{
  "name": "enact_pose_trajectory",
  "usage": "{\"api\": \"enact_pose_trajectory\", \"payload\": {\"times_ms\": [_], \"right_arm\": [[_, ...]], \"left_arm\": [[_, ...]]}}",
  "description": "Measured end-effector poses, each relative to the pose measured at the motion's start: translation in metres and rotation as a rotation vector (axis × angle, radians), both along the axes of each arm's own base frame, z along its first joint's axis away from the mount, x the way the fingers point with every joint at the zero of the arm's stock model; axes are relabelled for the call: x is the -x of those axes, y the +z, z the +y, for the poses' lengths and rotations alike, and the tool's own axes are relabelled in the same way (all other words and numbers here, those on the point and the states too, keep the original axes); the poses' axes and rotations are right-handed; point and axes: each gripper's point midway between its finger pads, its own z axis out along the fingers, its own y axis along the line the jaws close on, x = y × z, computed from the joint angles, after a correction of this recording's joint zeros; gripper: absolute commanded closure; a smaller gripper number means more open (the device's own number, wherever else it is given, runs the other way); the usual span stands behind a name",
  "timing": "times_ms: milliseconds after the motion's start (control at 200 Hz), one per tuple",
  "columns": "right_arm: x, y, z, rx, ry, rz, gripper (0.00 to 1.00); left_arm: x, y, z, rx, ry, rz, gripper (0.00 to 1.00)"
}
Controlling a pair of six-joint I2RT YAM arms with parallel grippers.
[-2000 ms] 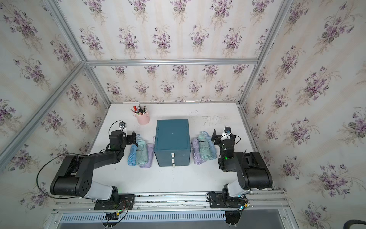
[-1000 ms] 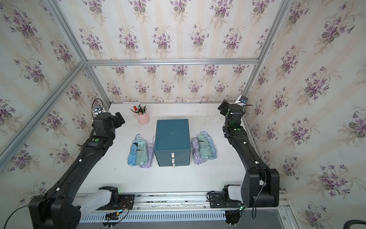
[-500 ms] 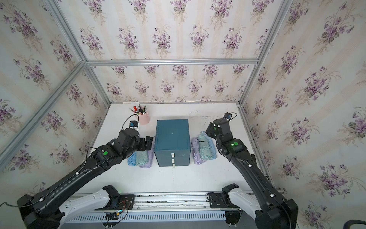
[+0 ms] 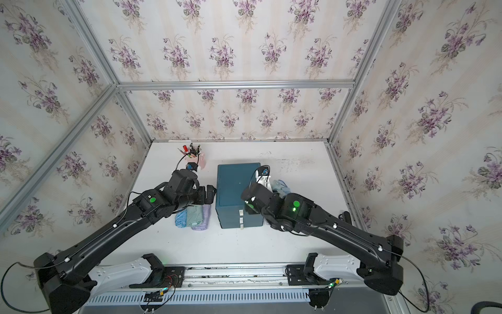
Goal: Place the umbrella in the drawer by color
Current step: Adjust the storage box at the center of the board.
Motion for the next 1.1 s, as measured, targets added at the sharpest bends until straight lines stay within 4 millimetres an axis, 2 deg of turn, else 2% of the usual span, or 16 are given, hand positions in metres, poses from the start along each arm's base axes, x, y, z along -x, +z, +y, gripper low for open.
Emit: {"api": "enact_pose_trajectory", "payload": {"times_ms": [115, 255, 425, 589, 749, 859, 959, 1099], "right_arm": [[0.026, -0.002, 0.010, -0.029, 0.045, 0.024, 0.30], [0.050, -0.026, 0.023, -0.009, 0.113, 0.078, 0.30], [0.074, -0.044, 0.037, -0.020, 0.187, 0.117, 0.29], [0.079, -0.066, 0.037, -0.014, 0.186, 0.152, 0.29], [0.080, -0.070, 0.049, -0.064, 0.186, 0.160, 0.30], [0.078, -0.078, 0.060, -0.069, 0.191, 0.174, 0.38], [0.067, -0.088, 0.070, -0.033, 0.159, 0.188, 0.46], [0.050, -0.106, 0.063, 0.022, 0.105, 0.203, 0.52]], "left_arm": [[0.004, -0.002, 0.000, -0.002, -0.009, 0.017, 0.00], [0.007, 0.000, 0.002, 0.007, -0.011, 0.018, 0.00], [0.009, -0.003, 0.004, 0.018, 0.031, 0.054, 0.00], [0.011, 0.001, 0.007, 0.035, 0.045, 0.041, 0.00], [0.016, 0.003, 0.005, 0.060, 0.023, 0.032, 0.00], [0.017, 0.000, -0.001, 0.065, -0.010, 0.052, 0.01], [0.019, -0.004, -0.006, 0.075, -0.032, 0.076, 0.01], [0.021, 0.000, -0.020, 0.116, -0.083, 0.100, 0.02]]}}
